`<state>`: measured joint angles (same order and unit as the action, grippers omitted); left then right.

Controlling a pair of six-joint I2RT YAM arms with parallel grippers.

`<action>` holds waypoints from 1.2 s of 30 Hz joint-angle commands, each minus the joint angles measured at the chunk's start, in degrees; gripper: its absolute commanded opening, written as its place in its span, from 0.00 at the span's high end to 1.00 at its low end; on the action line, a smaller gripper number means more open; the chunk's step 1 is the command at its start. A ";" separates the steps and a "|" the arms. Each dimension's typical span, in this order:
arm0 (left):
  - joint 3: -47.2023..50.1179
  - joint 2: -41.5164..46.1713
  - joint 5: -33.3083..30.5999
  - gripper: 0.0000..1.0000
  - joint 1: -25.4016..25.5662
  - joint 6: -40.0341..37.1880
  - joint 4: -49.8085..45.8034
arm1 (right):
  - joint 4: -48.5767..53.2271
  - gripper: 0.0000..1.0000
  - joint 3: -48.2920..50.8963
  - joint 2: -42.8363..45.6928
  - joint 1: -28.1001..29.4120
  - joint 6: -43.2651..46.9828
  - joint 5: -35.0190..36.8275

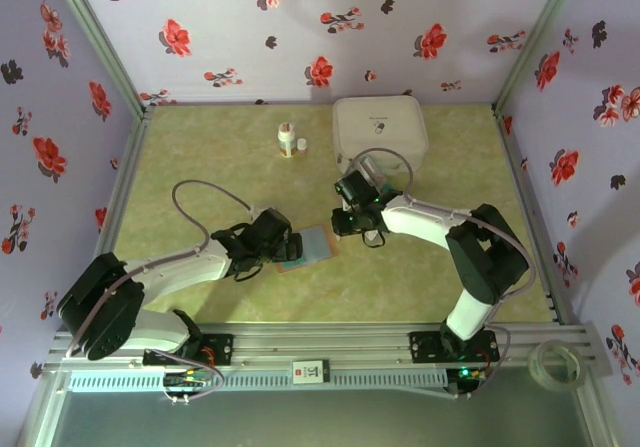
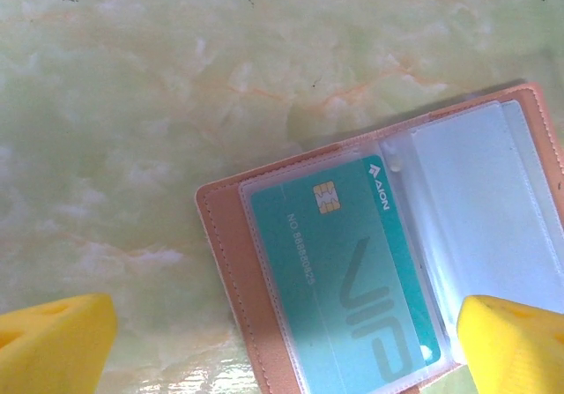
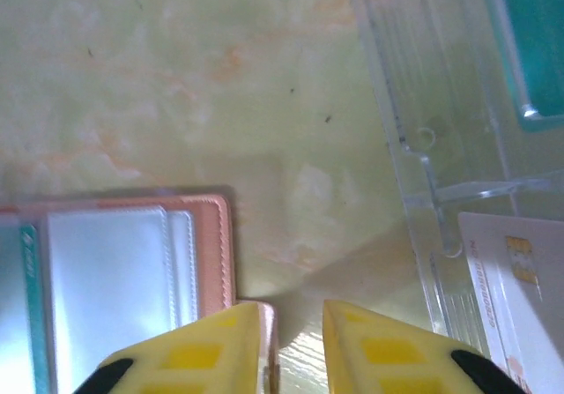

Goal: Put the credit cards into the card holder

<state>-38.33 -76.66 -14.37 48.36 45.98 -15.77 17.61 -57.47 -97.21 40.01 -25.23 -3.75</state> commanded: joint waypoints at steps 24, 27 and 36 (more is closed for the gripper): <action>-0.85 -1.89 1.54 0.00 -0.60 -4.11 -1.61 | -2.90 0.81 4.22 12.23 3.04 -8.58 -3.28; -1.22 -2.91 1.64 0.00 -0.63 -4.66 -1.57 | -3.62 0.90 1.97 8.64 4.65 -8.60 -3.72; -1.77 -4.61 2.14 0.00 -0.61 -5.54 -1.15 | -5.26 1.00 -0.47 -0.26 6.66 -8.34 -3.81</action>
<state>-38.30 -80.44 -12.75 48.18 41.80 -16.36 13.13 -56.31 -95.72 46.41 -33.63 -7.31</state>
